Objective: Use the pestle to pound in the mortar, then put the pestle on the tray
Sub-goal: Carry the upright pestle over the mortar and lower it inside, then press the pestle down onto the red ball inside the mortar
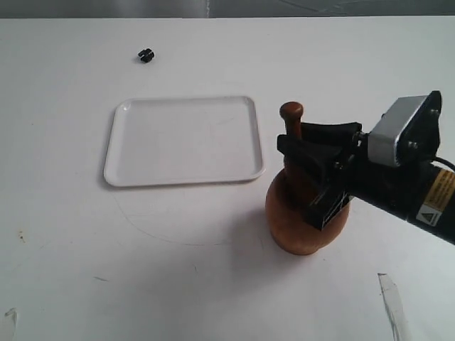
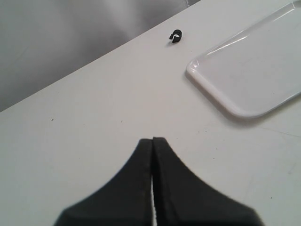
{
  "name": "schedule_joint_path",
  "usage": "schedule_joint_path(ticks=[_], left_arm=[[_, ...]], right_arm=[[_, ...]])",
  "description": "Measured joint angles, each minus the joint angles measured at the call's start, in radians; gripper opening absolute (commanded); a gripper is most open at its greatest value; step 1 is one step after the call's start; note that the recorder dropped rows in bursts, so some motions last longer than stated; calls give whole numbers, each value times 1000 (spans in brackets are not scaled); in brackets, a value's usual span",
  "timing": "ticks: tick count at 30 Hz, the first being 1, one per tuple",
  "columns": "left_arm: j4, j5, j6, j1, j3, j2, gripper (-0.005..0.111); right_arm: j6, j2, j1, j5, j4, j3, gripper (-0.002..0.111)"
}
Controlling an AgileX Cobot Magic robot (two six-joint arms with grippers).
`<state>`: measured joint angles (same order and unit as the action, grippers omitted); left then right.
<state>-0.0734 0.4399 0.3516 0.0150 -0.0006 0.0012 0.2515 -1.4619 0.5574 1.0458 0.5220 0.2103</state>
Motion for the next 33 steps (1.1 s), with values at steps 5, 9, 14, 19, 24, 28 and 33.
schedule_joint_path(ticks=[5, 9, 14, 19, 24, 28, 33], left_arm=[[0, 0, 0, 0, 0, 0, 0], [0, 0, 0, 0, 0, 0, 0], [0, 0, 0, 0, 0, 0, 0], [0, 0, 0, 0, 0, 0, 0], [0, 0, 0, 0, 0, 0, 0], [0, 0, 0, 0, 0, 0, 0], [0, 0, 0, 0, 0, 0, 0]], right_arm=[[-68, 143, 0, 27, -23, -9, 0], [-108, 249, 0, 44, -59, -85, 0], [-154, 255, 0, 129, -119, -203, 0], [-152, 182, 0, 162, -157, -205, 0], [-148, 47, 0, 162, -186, -205, 0], [-152, -63, 0, 237, -178, -183, 0], [-194, -61, 0, 234, -173, -168, 0]])
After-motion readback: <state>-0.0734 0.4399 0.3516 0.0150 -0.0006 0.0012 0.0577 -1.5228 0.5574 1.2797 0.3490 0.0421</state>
